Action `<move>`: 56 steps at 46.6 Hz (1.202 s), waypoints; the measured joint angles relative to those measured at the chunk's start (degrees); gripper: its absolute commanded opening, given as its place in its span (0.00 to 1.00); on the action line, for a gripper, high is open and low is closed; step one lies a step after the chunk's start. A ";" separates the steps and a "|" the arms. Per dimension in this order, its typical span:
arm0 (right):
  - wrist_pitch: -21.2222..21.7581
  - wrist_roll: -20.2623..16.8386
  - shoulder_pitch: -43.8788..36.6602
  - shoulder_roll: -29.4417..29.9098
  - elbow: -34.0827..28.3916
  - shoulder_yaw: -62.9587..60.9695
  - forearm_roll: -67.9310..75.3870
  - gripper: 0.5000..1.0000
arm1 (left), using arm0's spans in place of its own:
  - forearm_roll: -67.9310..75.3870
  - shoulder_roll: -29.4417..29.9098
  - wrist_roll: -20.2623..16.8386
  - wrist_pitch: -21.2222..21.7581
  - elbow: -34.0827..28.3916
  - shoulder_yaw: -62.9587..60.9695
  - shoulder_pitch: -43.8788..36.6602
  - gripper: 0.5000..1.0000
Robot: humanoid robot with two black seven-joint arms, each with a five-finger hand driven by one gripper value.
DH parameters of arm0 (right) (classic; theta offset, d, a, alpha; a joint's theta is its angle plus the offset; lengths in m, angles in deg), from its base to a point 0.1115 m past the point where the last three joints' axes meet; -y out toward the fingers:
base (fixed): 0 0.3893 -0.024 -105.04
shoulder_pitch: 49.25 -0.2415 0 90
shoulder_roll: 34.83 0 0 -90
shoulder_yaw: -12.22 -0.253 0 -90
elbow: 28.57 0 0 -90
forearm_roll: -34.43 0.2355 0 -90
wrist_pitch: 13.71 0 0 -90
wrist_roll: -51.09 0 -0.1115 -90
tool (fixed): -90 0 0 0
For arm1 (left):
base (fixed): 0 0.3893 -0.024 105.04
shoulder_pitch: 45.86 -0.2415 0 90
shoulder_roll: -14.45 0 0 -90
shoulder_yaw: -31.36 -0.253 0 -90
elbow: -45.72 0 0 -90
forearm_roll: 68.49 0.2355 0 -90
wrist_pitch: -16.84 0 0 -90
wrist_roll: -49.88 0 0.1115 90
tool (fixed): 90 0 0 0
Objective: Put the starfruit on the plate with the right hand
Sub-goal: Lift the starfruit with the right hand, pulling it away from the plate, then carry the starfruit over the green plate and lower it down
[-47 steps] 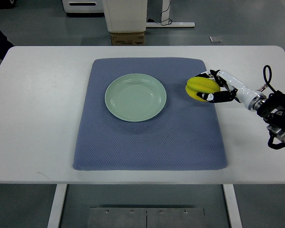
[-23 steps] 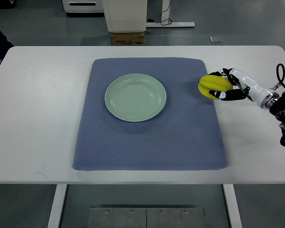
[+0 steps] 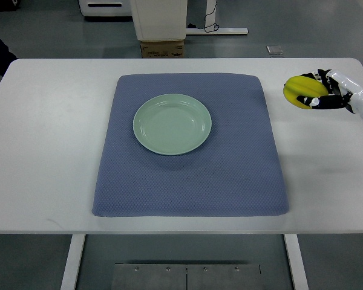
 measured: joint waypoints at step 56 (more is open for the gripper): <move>5.61 0.15 -11.42 13.24 -9.96 -1.78 -0.97 0.00 | 0.00 0.00 0.01 -0.01 0.00 0.01 0.08 1.00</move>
